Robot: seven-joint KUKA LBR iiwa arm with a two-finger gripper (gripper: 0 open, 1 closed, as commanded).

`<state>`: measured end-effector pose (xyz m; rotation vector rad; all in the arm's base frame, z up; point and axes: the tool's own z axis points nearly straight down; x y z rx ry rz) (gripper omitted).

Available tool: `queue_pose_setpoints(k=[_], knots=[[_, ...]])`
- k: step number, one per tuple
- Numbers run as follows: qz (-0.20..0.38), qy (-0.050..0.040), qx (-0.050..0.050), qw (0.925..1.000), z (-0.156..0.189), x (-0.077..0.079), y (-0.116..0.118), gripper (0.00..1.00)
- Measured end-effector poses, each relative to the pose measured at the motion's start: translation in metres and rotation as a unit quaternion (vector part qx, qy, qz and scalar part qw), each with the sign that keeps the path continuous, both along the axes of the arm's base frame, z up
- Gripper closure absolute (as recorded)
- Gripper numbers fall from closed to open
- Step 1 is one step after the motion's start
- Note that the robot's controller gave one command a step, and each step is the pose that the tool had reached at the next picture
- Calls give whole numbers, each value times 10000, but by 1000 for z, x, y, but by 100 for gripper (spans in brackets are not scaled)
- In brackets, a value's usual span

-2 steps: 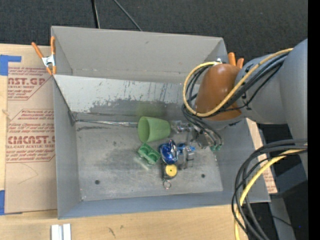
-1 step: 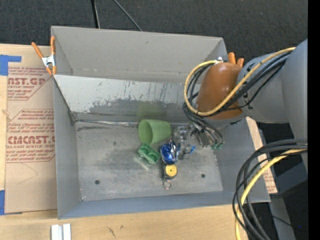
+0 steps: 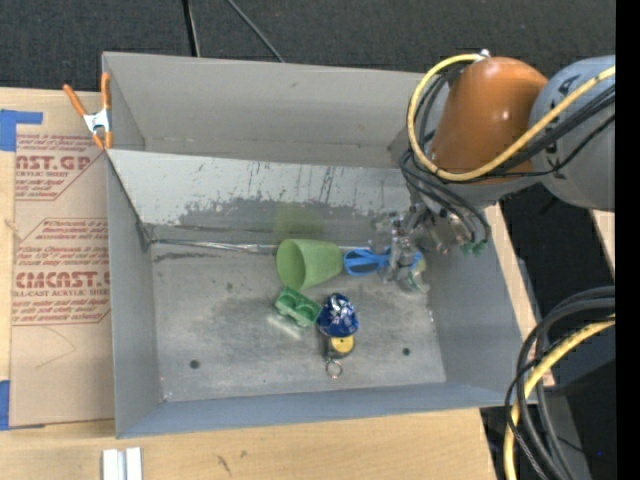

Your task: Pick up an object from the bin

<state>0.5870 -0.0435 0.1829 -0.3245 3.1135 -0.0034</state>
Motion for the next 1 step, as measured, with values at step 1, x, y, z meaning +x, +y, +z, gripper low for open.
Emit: queue_pose_setpoints(k=[1], knots=[[-306,12,7,9995,52,-1,-5,100]])
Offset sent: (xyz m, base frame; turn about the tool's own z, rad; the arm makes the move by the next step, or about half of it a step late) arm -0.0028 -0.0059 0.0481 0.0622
